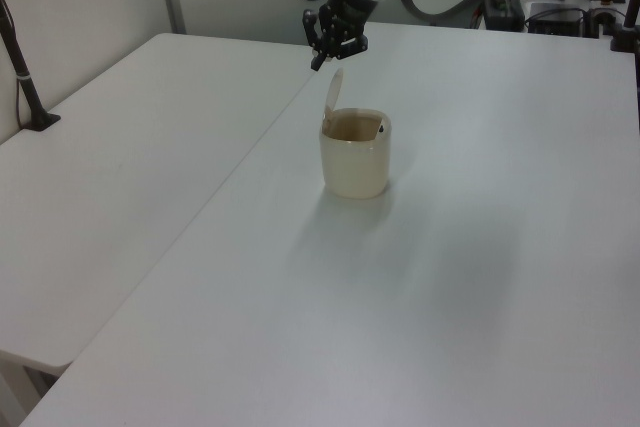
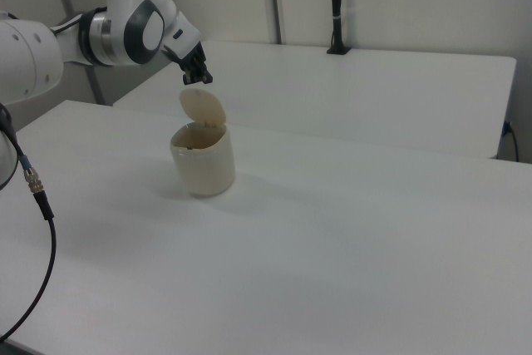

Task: Close the trash bin
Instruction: 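Push the lid over and down onto the bin rim with the gripper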

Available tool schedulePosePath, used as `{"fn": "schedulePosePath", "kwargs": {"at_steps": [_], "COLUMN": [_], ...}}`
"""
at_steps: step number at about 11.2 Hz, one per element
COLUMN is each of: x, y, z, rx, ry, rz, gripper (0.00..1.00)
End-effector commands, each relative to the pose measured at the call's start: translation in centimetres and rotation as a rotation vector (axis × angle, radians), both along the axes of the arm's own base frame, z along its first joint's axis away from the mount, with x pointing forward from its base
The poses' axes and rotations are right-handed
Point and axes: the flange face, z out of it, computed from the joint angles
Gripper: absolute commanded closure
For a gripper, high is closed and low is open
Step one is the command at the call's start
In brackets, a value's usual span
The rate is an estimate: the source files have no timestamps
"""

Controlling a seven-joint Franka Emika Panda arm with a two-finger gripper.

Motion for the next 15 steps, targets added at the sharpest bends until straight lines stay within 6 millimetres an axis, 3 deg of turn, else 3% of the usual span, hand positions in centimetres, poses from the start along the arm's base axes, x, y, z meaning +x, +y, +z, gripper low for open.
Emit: {"fn": "schedulePosePath", "kwargs": {"at_steps": [1,7,12,15], "x": [-1.7,-5.0,-5.6,-5.7], "y": [0.1,-0.5,-0.3,1.0], "z": [-0.9,-0.4,-5.8,-8.8], "rx": [-0.076,-0.165,-0.195,-0.223], "ry": [0.035,0.146,0.247,0.292], "rz": [0.111,0.242,0.281,0.317], "gripper": [1.0,1.0,1.0,1.0]}}
